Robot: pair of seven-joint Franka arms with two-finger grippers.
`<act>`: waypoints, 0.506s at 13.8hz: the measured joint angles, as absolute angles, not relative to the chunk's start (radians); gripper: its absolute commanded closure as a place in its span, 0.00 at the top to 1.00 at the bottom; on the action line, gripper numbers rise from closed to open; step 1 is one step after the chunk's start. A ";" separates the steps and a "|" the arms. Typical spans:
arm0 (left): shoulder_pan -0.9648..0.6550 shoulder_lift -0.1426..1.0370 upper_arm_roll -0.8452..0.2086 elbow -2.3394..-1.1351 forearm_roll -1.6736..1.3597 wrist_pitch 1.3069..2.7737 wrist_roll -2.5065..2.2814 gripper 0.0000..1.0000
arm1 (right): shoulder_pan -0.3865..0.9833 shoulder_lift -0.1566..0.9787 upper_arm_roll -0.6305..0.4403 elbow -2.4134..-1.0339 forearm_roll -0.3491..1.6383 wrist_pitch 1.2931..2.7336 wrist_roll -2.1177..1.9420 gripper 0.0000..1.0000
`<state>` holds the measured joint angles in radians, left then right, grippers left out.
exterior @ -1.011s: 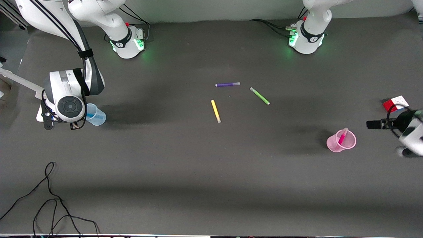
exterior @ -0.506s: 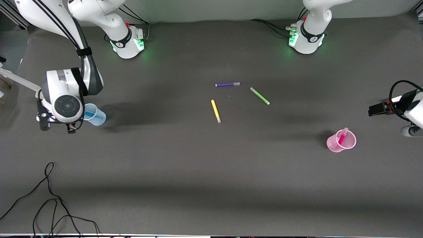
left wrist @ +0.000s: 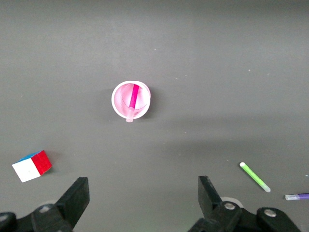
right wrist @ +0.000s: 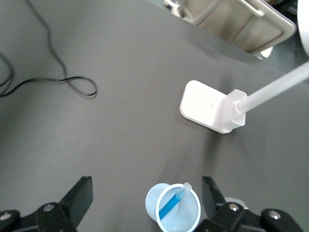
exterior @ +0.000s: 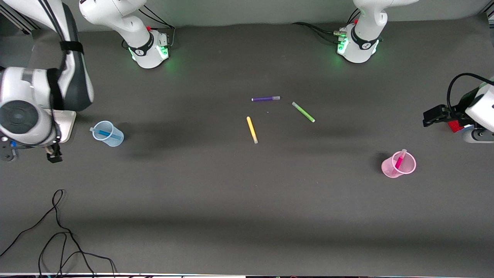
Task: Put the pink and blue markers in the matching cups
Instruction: 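Open and raise the right gripper while the left gripper withdraws from the pink cup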
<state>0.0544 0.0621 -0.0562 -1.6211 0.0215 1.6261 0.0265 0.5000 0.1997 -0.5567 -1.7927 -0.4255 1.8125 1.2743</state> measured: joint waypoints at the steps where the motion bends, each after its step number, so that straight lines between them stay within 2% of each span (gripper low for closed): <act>1: 0.048 0.057 -0.051 -1.622 0.018 1.626 0.026 1.00 | 0.500 0.199 -0.568 -1.756 -0.391 1.791 1.203 1.00; 4: 0.047 0.048 -0.048 -1.623 0.002 1.626 0.025 1.00 | 0.498 0.199 -0.621 -1.670 -0.262 1.764 0.993 1.00; 7: 0.043 0.036 -0.048 -1.624 -0.011 1.626 -0.005 1.00 | 0.499 0.199 -0.627 -1.649 -0.176 1.761 0.875 1.00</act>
<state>0.0427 0.0356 -0.0476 -1.6242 -0.0109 1.6261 -0.0048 0.4986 0.1989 -0.6274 -1.6492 -0.1761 1.7613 0.8754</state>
